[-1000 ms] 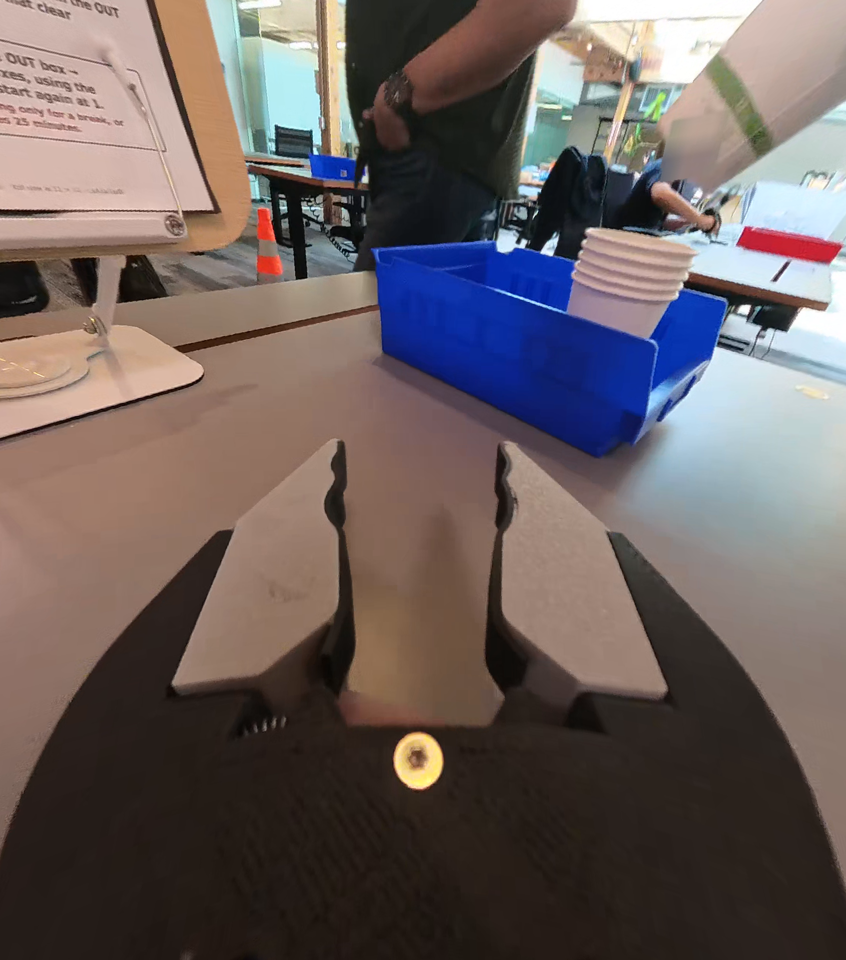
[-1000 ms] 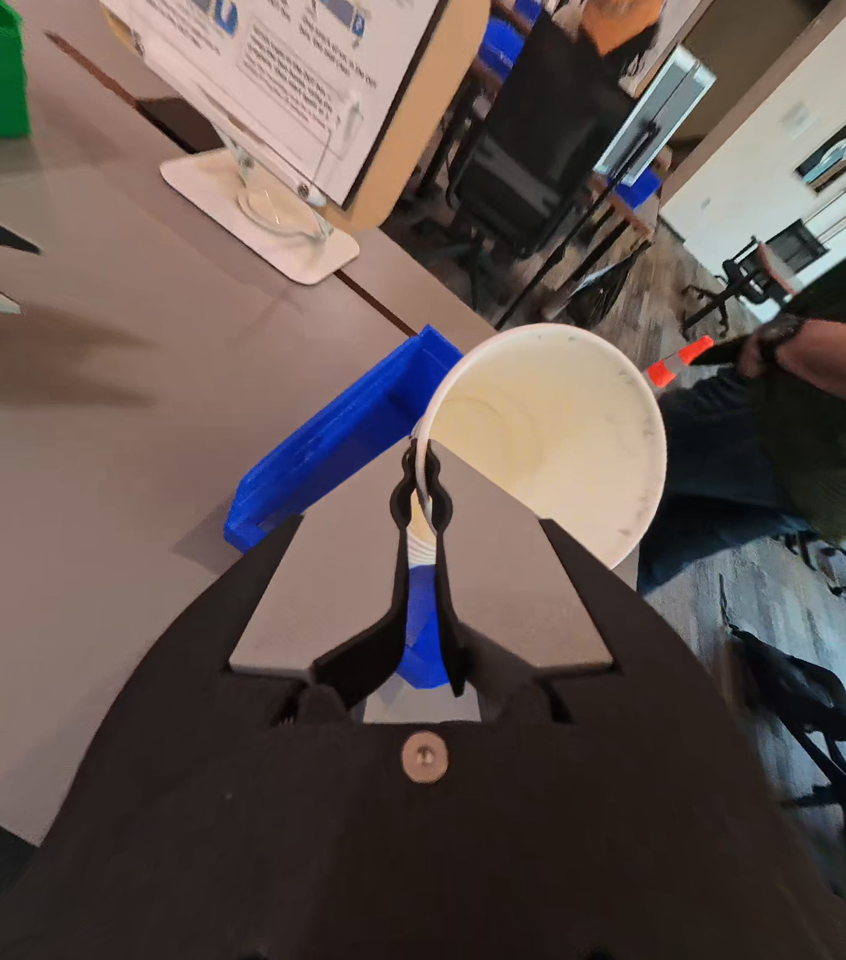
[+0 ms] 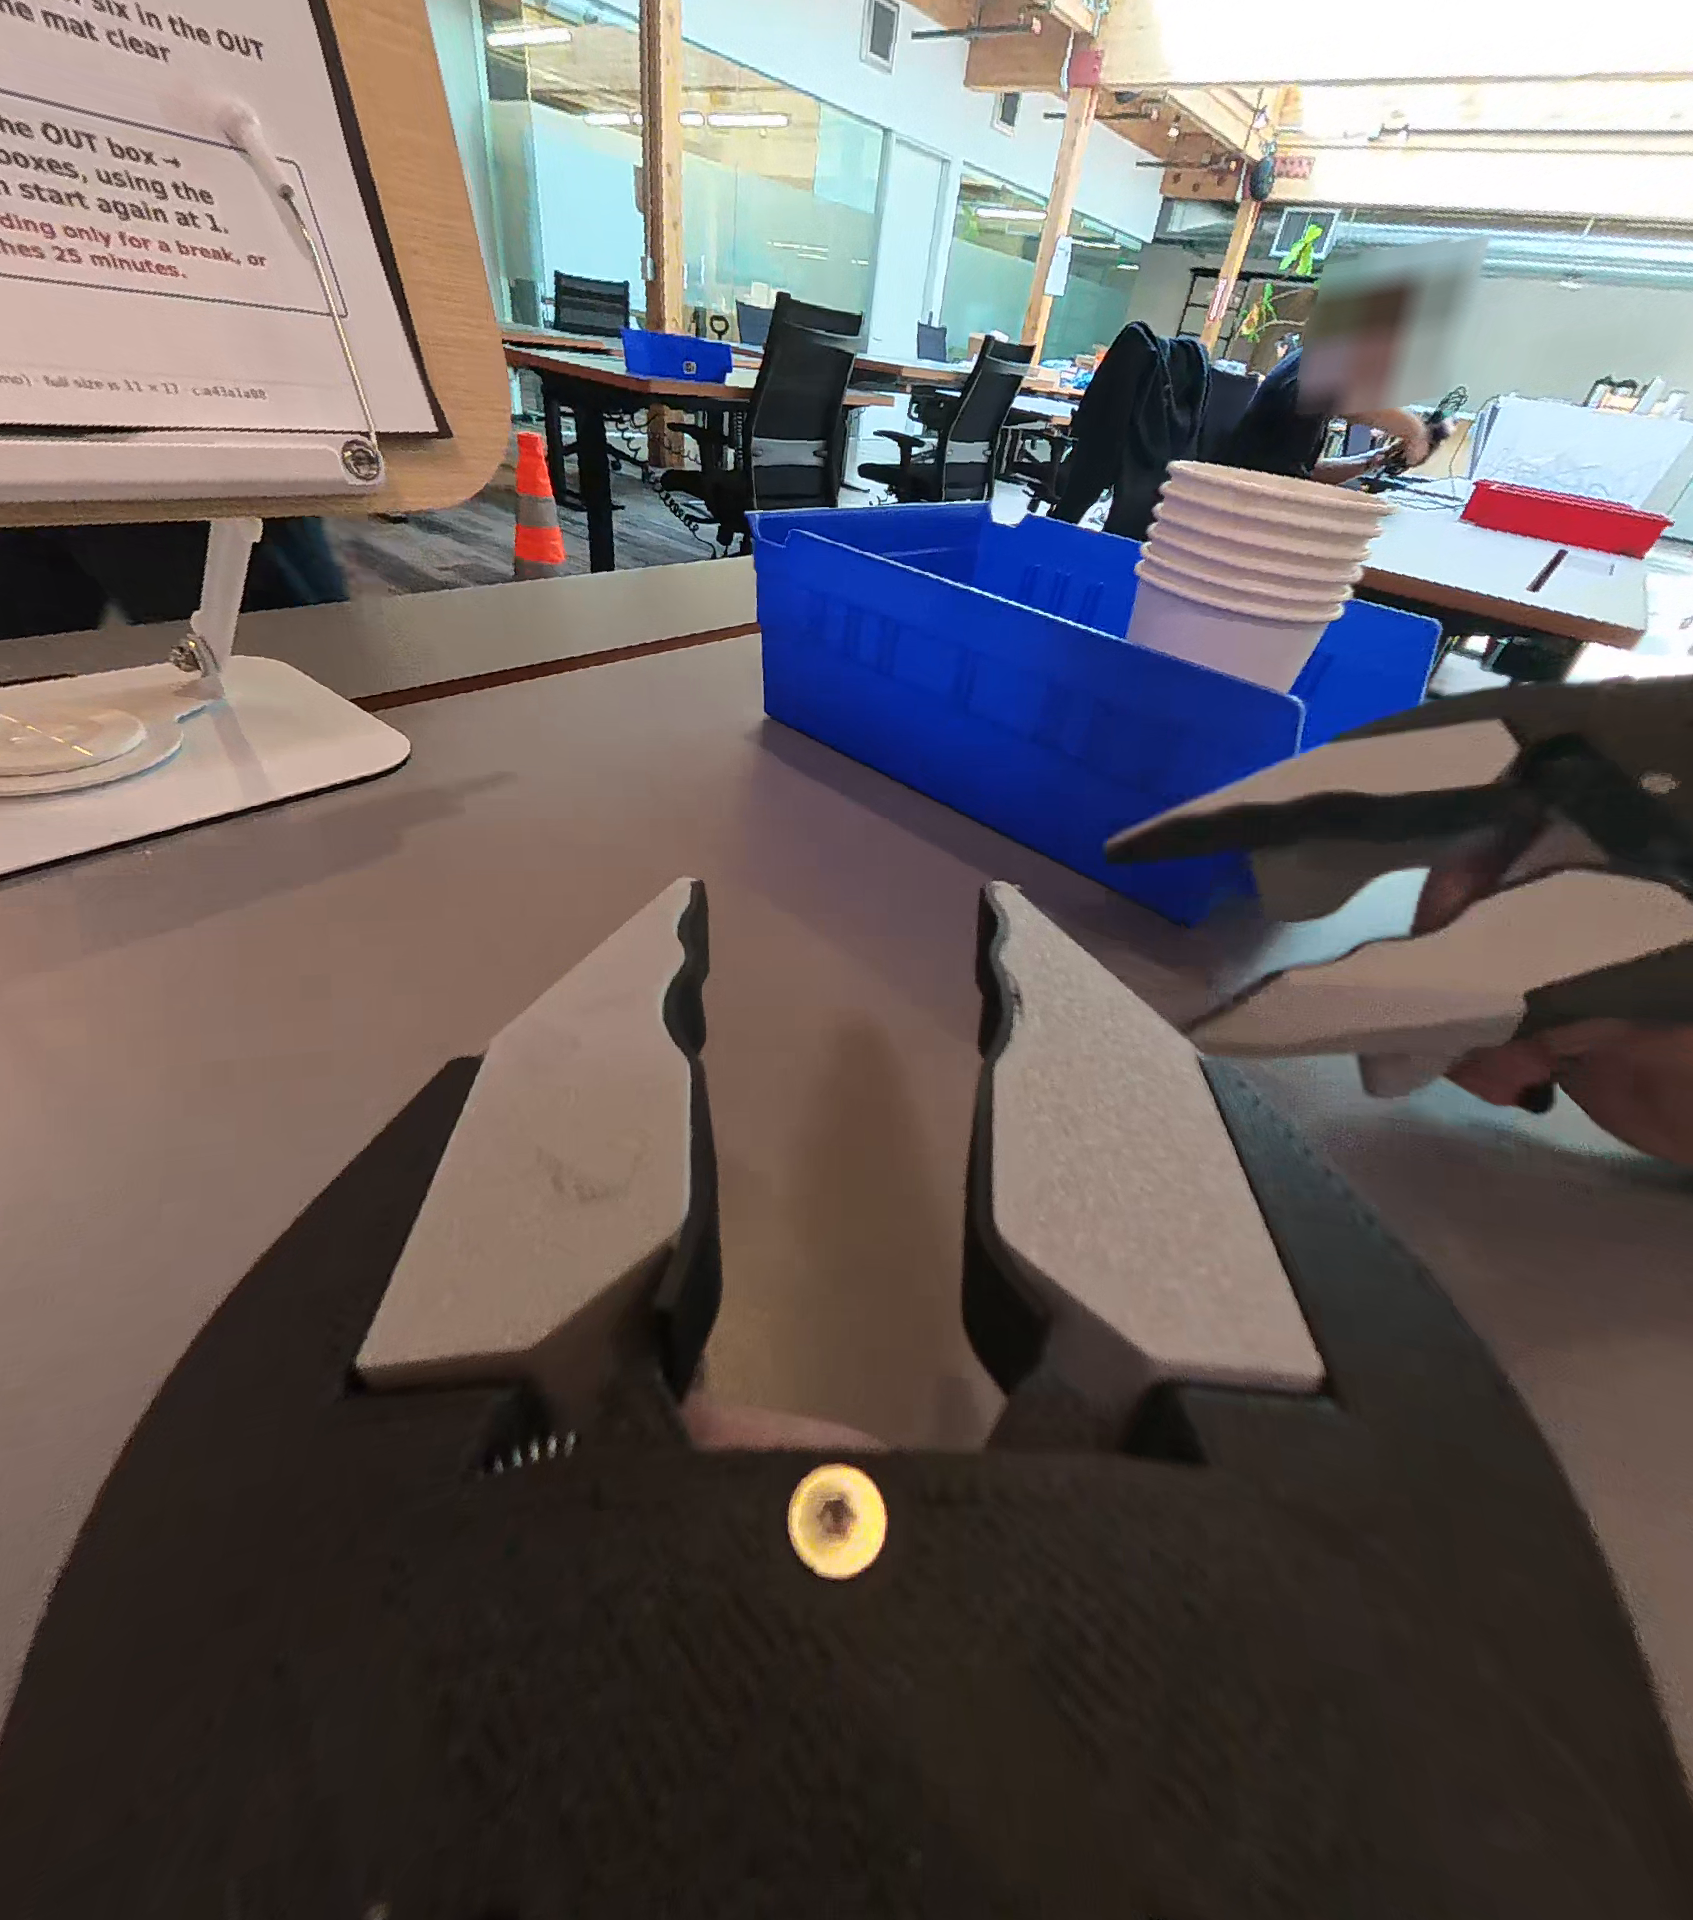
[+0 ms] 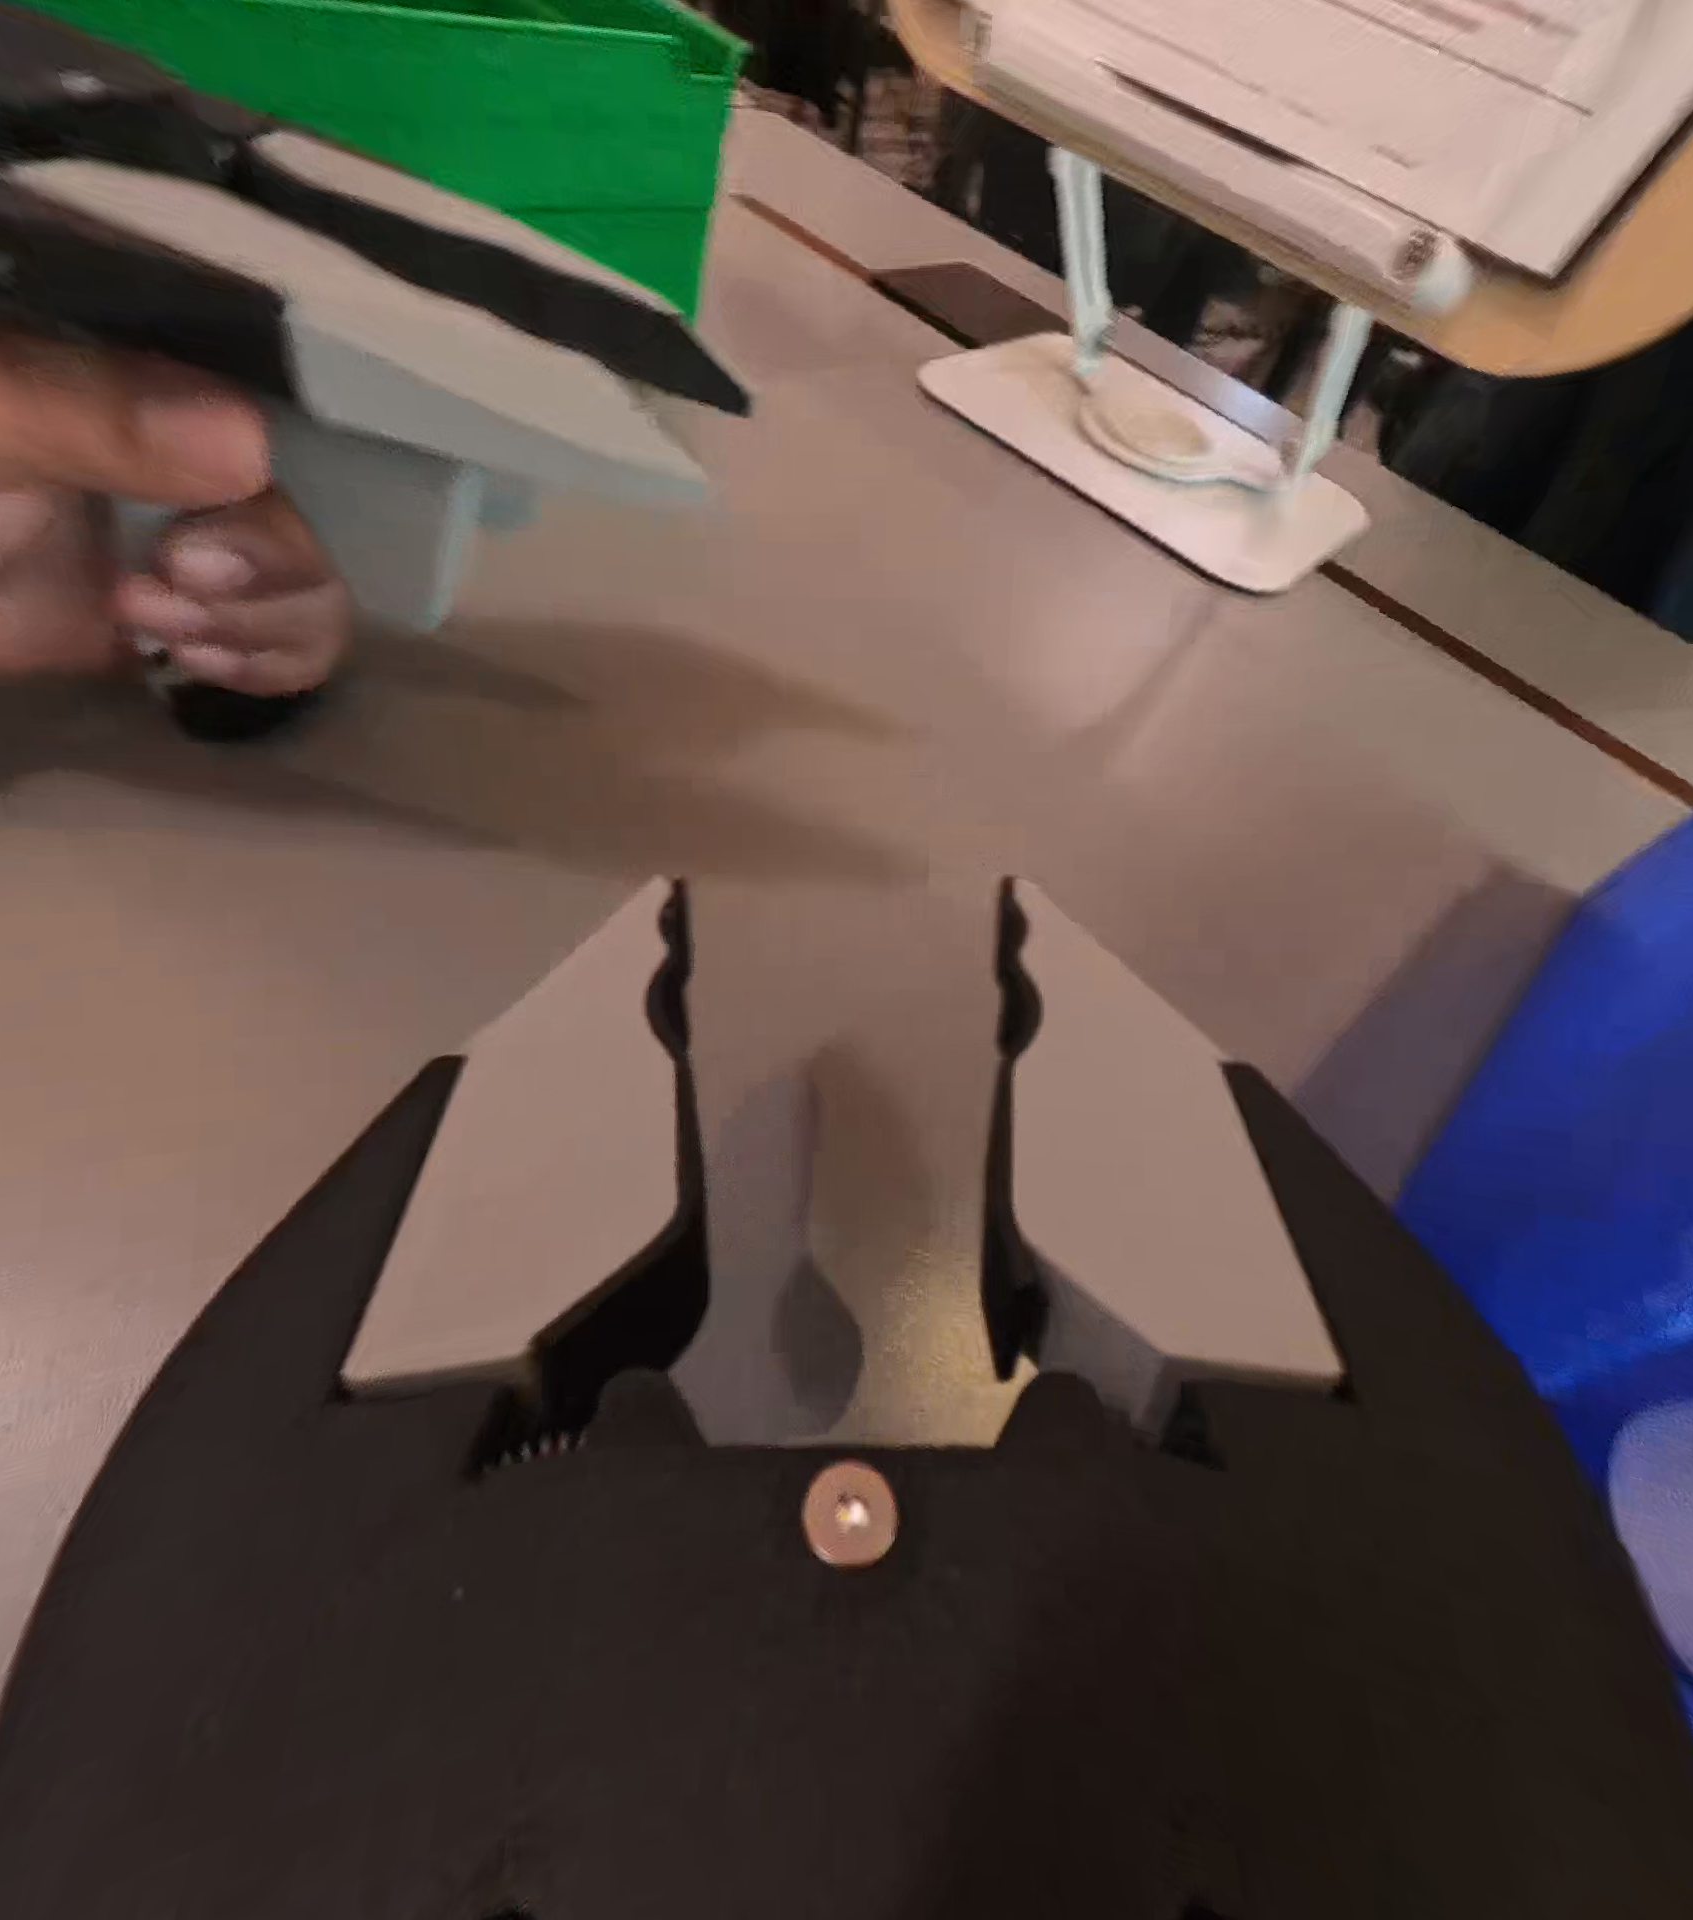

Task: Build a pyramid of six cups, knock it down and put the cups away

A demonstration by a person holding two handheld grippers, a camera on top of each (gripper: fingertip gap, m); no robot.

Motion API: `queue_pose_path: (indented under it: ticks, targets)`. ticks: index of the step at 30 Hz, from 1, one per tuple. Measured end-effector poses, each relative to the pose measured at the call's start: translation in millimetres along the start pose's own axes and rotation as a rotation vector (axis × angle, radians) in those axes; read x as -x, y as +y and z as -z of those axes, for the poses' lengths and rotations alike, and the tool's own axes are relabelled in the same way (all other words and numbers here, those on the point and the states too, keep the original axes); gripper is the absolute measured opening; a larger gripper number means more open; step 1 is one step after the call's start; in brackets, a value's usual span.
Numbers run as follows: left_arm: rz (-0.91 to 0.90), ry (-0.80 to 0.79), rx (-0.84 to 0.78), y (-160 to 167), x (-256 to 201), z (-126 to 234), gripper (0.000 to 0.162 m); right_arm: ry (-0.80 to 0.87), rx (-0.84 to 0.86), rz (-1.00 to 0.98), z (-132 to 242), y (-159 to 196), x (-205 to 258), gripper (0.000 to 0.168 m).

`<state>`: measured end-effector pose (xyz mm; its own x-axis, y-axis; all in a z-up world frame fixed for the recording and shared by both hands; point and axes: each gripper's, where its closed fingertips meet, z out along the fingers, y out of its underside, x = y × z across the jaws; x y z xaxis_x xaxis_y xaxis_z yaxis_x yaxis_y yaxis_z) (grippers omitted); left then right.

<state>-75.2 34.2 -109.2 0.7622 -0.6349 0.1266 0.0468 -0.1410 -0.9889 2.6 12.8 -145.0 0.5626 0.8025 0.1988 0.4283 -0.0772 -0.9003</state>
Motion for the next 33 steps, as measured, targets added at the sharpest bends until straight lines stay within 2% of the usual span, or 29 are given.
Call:
queue_pose_path:
  ticks: [1,2,5,8,10,14,19,22,23,26,29,33]
  targets:
    - [-0.009,-0.001,0.001,0,-1,0,0.049,0.017,-0.039,-0.03,3,-3,-7,0.059]
    - [-0.015,0.0,0.005,1,-2,-1,0.049,0.034,-0.093,-0.058,7,-5,-13,0.049]
    - [-0.027,-0.003,0.005,1,-3,0,0.05,0.043,-0.145,-0.097,18,-8,-23,0.055]
    - [-0.046,-0.028,-0.005,0,-1,4,0.05,0.118,-0.21,-0.051,29,-19,-28,0.056]
    - [-0.084,-0.086,-0.004,0,6,8,0.054,0.26,-0.269,0.01,43,-31,-39,0.05]
    - [-0.138,-0.352,0.073,8,40,25,0.061,0.572,-0.375,0.072,84,-41,-69,0.037]
    - [-0.205,-0.44,0.095,7,39,69,0.063,0.585,-0.277,0.002,86,-17,-82,0.041]
    - [-0.282,-0.497,0.091,-17,42,107,0.066,0.528,-0.178,-0.038,71,1,-83,0.049]
    - [-0.272,-0.511,0.073,-30,42,122,0.067,0.52,-0.146,-0.056,66,7,-85,0.056]
    - [-0.212,-0.528,0.05,-54,49,161,0.067,0.515,-0.06,-0.079,58,23,-89,0.061]
    - [-0.196,-0.645,0.149,-43,85,190,0.074,0.528,0.005,-0.072,57,34,-94,0.059]
    - [-0.14,-0.683,0.317,5,121,194,0.067,0.532,0.058,-0.051,61,45,-102,0.037]
